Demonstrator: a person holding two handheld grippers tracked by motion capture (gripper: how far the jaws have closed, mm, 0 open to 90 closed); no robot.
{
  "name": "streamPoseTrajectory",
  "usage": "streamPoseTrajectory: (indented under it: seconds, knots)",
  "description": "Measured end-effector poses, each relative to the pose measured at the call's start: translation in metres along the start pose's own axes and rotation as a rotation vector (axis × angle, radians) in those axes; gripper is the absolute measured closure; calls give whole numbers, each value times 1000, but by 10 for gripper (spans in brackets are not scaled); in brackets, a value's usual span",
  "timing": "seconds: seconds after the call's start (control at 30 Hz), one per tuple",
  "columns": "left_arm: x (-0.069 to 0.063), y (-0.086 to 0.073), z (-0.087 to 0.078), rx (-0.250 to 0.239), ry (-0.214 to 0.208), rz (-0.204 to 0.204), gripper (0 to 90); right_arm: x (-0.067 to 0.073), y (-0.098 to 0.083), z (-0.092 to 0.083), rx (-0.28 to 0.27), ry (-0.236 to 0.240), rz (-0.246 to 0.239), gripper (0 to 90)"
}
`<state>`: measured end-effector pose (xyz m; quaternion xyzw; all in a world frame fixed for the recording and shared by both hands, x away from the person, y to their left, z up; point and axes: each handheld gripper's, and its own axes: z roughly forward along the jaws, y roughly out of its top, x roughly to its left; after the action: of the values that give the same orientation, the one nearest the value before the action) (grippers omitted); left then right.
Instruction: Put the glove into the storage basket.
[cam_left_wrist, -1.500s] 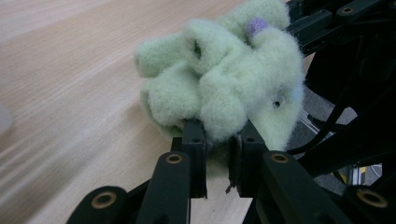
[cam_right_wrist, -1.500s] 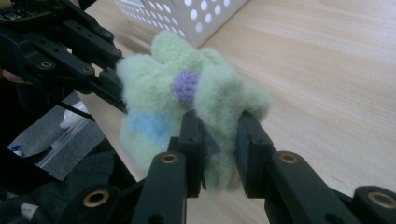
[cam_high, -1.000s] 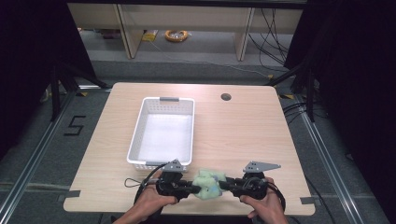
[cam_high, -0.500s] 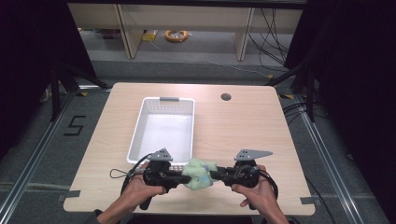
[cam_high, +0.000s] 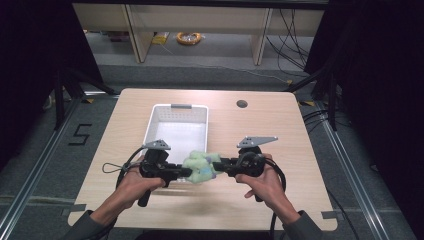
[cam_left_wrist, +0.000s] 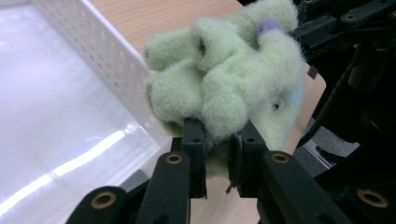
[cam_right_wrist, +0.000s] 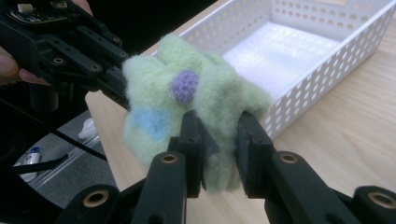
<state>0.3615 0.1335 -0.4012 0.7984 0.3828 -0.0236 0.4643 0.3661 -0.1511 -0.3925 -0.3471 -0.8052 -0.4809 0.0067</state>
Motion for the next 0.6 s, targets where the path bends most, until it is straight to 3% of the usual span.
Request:
streamPoseTrajectory:
  seconds: [0.2,0.27,0.3,0.4,0.5,0.57,0.6]
  knots:
    - [14,6,-11,1,17,-22,778,3,19,16,40,-10,17,746]
    - [20,8,-14,-3,36,-35,777,2,22,20,42,-15,4,746]
    - [24,9,-16,3,42,-43,777,1,24,24,37,-22,-27,746]
    - [38,11,-21,23,60,-63,777,3,33,41,59,-6,13,746]
    - [45,10,-22,28,80,-75,777,1,35,48,63,-16,8,746]
    - [57,10,-21,43,82,-97,776,0,37,63,85,-21,35,746]
    - [57,10,-21,43,82,-97,776,0,37,63,85,-21,35,746]
